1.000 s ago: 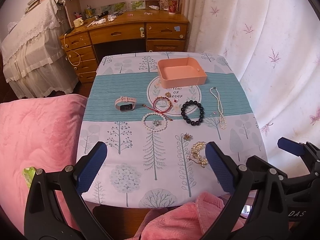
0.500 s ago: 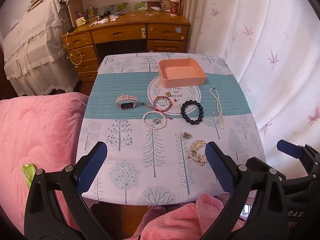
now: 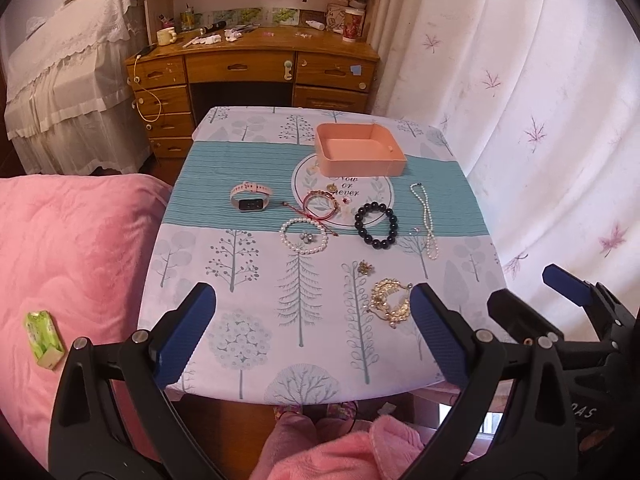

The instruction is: Organize jewelry

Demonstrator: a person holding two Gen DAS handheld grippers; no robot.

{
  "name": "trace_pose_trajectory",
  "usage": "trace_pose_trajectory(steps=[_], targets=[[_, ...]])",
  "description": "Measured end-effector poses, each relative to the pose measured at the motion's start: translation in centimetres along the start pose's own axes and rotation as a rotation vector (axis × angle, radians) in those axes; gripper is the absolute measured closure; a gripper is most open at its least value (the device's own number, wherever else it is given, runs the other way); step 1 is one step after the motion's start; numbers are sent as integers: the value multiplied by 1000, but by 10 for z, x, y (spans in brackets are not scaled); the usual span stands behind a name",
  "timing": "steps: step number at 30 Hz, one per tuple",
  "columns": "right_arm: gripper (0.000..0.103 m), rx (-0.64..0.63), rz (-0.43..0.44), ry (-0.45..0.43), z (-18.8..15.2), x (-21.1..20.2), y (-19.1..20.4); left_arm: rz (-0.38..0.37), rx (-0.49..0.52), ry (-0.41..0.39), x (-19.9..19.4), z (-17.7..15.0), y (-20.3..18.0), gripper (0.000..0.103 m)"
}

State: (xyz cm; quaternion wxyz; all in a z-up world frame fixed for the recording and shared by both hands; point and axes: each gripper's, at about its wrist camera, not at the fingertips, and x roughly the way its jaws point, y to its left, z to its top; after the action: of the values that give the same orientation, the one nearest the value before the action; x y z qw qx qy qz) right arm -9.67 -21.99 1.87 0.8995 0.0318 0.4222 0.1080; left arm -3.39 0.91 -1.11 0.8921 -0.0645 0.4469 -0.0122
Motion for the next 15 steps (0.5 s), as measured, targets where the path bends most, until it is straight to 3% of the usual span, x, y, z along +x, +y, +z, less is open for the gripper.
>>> trace_pose_trajectory(steps=[3, 10, 15], targets=[[0, -26, -49, 20, -5, 8, 10, -30, 17, 5, 10, -5, 9, 7], [0, -141, -190, 11, -35, 34, 38, -90, 109, 11, 53, -14, 28, 19], [0, -187, -229, -11, -60, 65, 60, -87, 206, 36, 101, -15, 33, 28]])
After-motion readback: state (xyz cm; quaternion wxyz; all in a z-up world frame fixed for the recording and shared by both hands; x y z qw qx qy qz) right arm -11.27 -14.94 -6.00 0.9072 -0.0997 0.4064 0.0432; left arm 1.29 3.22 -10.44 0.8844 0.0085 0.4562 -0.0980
